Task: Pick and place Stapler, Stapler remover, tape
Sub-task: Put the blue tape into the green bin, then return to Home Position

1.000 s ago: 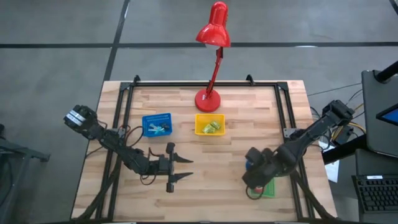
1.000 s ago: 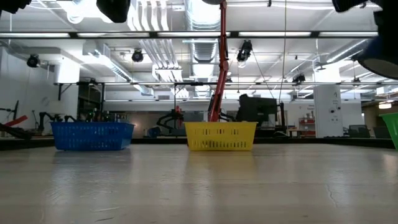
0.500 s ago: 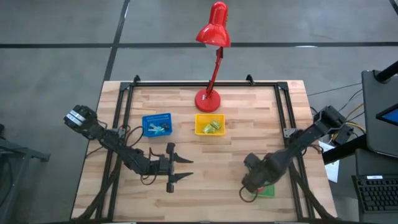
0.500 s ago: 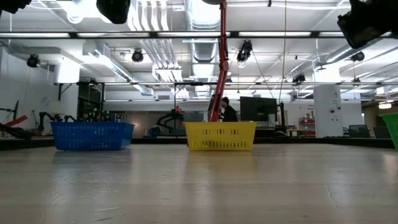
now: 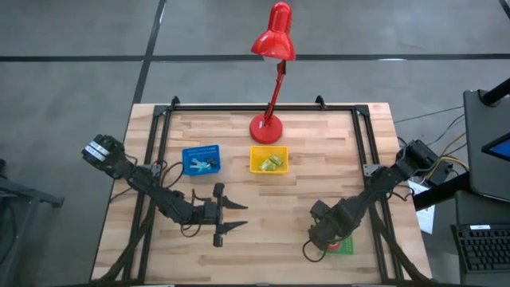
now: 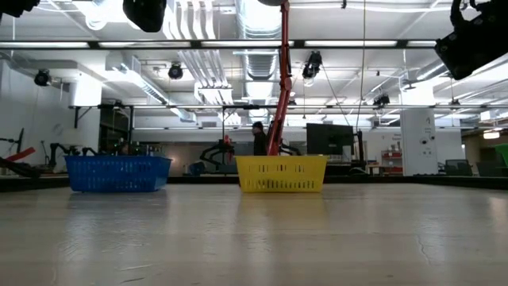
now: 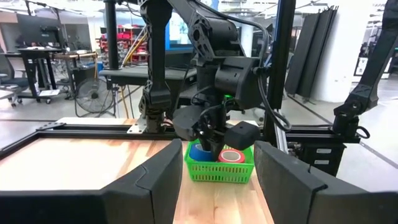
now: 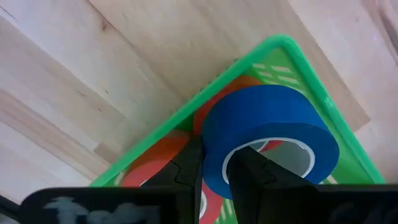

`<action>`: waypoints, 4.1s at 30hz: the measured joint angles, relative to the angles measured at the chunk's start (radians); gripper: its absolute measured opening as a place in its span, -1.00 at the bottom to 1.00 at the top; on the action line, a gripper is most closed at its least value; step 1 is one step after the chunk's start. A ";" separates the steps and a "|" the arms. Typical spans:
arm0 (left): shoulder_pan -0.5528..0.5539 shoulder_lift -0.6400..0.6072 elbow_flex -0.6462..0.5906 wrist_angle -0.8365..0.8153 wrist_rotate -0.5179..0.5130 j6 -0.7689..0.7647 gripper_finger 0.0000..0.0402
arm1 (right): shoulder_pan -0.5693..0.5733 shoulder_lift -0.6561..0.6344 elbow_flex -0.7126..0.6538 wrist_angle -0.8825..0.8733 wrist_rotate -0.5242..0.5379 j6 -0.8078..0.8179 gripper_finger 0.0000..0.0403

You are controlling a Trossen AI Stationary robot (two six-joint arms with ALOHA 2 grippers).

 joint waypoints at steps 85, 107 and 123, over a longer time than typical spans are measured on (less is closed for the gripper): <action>0.009 -0.037 -0.020 -0.245 0.089 -0.056 -0.70 | 0.051 -0.165 -0.123 0.454 0.704 -0.461 -0.96; 0.189 -0.204 -0.443 0.038 0.278 -0.117 -0.92 | -0.039 -0.419 -0.642 1.660 0.556 -1.382 -0.96; 0.201 -0.626 -0.638 0.042 0.399 -0.074 -0.95 | -0.070 -0.899 -0.927 1.657 0.450 -1.401 -0.96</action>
